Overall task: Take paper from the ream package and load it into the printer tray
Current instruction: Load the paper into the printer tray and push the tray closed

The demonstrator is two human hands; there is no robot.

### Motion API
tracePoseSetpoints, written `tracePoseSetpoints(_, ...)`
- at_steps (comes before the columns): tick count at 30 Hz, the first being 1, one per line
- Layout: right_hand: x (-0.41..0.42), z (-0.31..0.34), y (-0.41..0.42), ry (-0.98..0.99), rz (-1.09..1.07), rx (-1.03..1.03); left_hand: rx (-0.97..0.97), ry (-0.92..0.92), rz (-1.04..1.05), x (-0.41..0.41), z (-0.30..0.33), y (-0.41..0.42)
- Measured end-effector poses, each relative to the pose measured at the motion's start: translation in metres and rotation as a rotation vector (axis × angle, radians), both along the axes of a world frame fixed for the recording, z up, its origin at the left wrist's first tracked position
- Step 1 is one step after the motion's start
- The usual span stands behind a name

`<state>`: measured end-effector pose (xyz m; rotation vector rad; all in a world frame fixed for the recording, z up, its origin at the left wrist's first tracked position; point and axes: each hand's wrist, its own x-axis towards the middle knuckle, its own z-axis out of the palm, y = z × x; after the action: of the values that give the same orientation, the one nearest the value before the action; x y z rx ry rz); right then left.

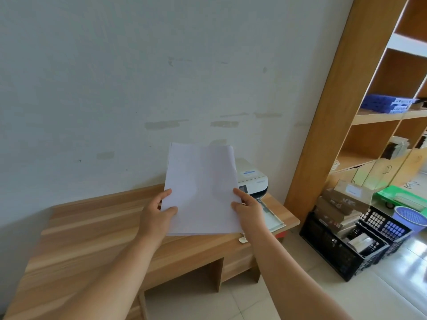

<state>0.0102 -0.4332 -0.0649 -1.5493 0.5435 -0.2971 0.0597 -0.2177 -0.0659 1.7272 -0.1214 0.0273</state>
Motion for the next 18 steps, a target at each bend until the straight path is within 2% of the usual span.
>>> tracePoseSetpoints(8,0.009,-0.005,-0.118,0.026,0.079,-0.050,0.022,0.027,0.081,-0.014,-0.006,-0.115)
tracePoseSetpoints(18,0.055,-0.021,-0.206,0.045,0.153,-0.023,0.022,0.069,0.178,0.019,-0.021,-0.194)
